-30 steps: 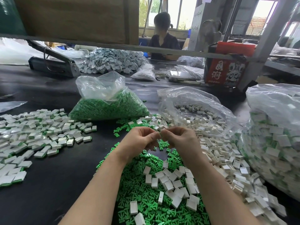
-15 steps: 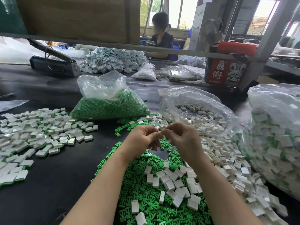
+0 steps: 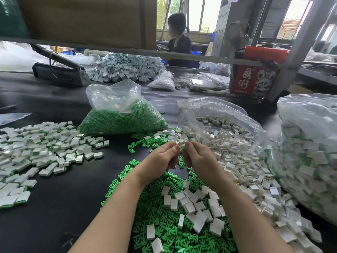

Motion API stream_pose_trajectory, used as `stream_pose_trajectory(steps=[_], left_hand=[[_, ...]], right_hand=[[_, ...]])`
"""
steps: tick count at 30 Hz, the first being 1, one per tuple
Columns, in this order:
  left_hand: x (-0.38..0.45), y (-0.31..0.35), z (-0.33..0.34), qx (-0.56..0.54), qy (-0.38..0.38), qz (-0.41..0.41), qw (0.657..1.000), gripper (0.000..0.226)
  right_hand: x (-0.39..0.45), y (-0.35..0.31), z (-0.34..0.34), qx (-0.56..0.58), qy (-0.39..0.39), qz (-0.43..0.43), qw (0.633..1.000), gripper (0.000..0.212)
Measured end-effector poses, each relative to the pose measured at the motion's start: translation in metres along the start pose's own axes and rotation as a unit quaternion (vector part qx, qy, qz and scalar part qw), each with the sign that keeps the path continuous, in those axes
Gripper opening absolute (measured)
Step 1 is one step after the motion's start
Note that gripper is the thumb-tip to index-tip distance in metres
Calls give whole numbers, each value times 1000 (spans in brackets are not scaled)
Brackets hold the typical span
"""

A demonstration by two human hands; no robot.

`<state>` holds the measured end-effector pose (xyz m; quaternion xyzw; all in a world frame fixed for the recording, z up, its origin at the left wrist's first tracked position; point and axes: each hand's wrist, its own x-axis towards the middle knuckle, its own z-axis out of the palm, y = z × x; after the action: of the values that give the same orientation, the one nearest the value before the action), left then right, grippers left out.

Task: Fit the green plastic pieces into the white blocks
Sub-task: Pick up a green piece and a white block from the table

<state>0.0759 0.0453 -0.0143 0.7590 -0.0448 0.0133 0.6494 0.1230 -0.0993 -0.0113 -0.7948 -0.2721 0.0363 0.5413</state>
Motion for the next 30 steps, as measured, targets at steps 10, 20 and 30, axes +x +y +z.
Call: stream_pose_trajectory(steps=[10, 20, 30], left_hand=[[-1, 1, 0, -33, -3, 36, 999, 21], [1, -5, 4, -46, -13, 6, 999, 19], [8, -12, 11, -3, 20, 6, 1000, 26]], right_hand=[[0, 2, 0, 52, -10, 2, 999, 33], [-1, 0, -3, 110, -52, 68, 990, 35], [0, 6, 5, 0, 20, 29, 999, 49]])
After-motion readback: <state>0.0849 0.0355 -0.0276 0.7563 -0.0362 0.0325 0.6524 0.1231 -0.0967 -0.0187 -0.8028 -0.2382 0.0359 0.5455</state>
